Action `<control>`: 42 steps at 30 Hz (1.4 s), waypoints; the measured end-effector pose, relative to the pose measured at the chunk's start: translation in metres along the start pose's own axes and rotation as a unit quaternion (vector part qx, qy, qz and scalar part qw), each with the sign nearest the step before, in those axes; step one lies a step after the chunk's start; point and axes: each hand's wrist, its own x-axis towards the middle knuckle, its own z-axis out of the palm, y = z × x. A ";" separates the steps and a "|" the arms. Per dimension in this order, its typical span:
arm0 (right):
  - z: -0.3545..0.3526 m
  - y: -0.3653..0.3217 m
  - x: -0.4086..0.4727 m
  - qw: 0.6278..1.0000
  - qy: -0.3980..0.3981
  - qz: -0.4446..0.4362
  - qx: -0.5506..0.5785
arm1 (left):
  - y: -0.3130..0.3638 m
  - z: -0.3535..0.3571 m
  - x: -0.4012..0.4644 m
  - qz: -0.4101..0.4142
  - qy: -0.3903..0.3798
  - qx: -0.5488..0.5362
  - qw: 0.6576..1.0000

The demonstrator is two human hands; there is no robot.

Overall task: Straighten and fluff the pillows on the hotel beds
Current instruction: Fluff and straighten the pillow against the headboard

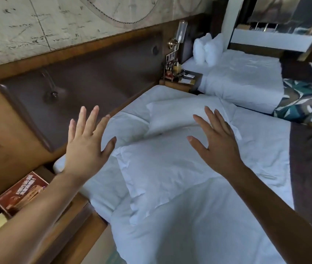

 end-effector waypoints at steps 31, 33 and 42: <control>0.240 0.275 0.050 0.909 -0.143 0.390 -0.037 | 0.065 0.353 0.180 0.170 -0.246 -0.078 0.951; 0.259 0.287 0.038 0.873 -0.155 0.462 -0.020 | 0.072 0.379 0.168 0.166 -0.284 -0.072 0.941; 0.355 0.277 -0.001 0.757 -0.192 0.608 0.144 | 0.099 0.461 0.111 0.118 -0.533 -0.015 0.838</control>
